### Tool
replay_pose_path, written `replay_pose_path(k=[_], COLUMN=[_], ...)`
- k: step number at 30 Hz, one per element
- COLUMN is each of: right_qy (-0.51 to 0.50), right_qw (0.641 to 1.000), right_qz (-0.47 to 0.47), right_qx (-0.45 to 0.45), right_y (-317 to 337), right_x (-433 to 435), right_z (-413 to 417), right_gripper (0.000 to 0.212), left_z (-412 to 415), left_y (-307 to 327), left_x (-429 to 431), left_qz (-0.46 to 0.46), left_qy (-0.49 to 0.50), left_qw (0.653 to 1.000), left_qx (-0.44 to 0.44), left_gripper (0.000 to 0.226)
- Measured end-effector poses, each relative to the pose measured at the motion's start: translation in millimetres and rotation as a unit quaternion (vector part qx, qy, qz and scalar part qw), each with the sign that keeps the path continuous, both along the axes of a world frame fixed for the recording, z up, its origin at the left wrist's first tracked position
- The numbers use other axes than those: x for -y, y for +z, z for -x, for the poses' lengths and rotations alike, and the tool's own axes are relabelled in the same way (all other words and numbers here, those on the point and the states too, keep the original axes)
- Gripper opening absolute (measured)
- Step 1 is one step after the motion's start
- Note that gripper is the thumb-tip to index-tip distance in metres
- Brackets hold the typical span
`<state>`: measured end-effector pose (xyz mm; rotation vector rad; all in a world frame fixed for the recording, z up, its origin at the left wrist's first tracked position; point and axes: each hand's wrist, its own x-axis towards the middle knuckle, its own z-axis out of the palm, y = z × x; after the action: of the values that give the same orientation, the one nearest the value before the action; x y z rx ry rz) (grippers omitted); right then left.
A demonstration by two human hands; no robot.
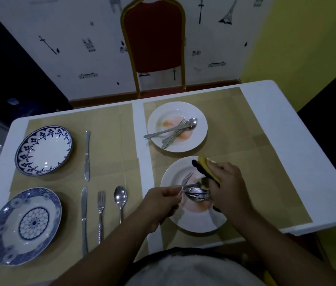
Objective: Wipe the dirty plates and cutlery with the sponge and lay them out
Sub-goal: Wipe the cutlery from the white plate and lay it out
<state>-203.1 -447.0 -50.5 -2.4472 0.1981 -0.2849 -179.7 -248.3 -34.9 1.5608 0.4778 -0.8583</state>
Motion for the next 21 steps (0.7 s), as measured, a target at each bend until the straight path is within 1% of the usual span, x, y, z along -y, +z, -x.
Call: replay_pose_path(k=[1, 3, 6, 9, 12, 15, 17, 19, 21], right_qy=[0.016, 0.079, 0.185, 0.221, 0.186, 0.093, 0.042, 0.026, 0.027], right_qw=[1.0, 0.996, 0.98, 0.969, 0.976, 0.99, 0.994, 0.995, 0.995], right_qz=[-0.003, 0.01, 0.069, 0.109, 0.107, 0.07, 0.035, 0.014, 0.002], right_qx=[0.011, 0.025, 0.009, -0.016, -0.047, -0.077, -0.09, -0.096, -0.098], right_y=[3.4, 6.6, -0.6, -15.1, -23.4, -28.1, -30.6, -33.1, -34.5], right_x=[-5.6, -17.0, -27.3, -24.8, -18.3, -10.0, -3.1, 3.0, 5.6], right_z=[1.2, 6.1, 18.3, 22.8, 14.1, 4.4, -0.8, -5.6, -7.5], right_gripper=[0.062, 0.056, 0.051, 0.049, 0.048, 0.065, 0.069, 0.071, 0.072], left_z=[0.4, -0.1, -1.3, 3.7, 12.4, 18.2, 17.8, 16.0, 14.1], left_y=[-1.4, -2.0, -1.0, -5.7, -10.0, -9.2, -5.8, -3.4, -3.1], left_x=[1.1, 3.4, 5.8, 4.1, 1.0, 0.8, 3.0, 3.4, 2.4], left_qz=[-0.005, -0.002, 0.008, 0.011, 0.017, 0.021, 0.028, 0.023, 0.01], left_qy=[0.006, 0.018, 0.001, 0.007, 0.024, 0.02, 0.034, 0.042, 0.03], left_qw=[1.0, 1.0, 1.0, 0.999, 0.997, 0.997, 0.997, 0.998, 0.999], left_qx=[0.008, 0.01, -0.007, -0.036, -0.066, -0.065, -0.062, -0.049, -0.014], left_gripper=[0.018, 0.017, 0.012, 0.013, 0.013, 0.014, 0.013, 0.012, 0.011])
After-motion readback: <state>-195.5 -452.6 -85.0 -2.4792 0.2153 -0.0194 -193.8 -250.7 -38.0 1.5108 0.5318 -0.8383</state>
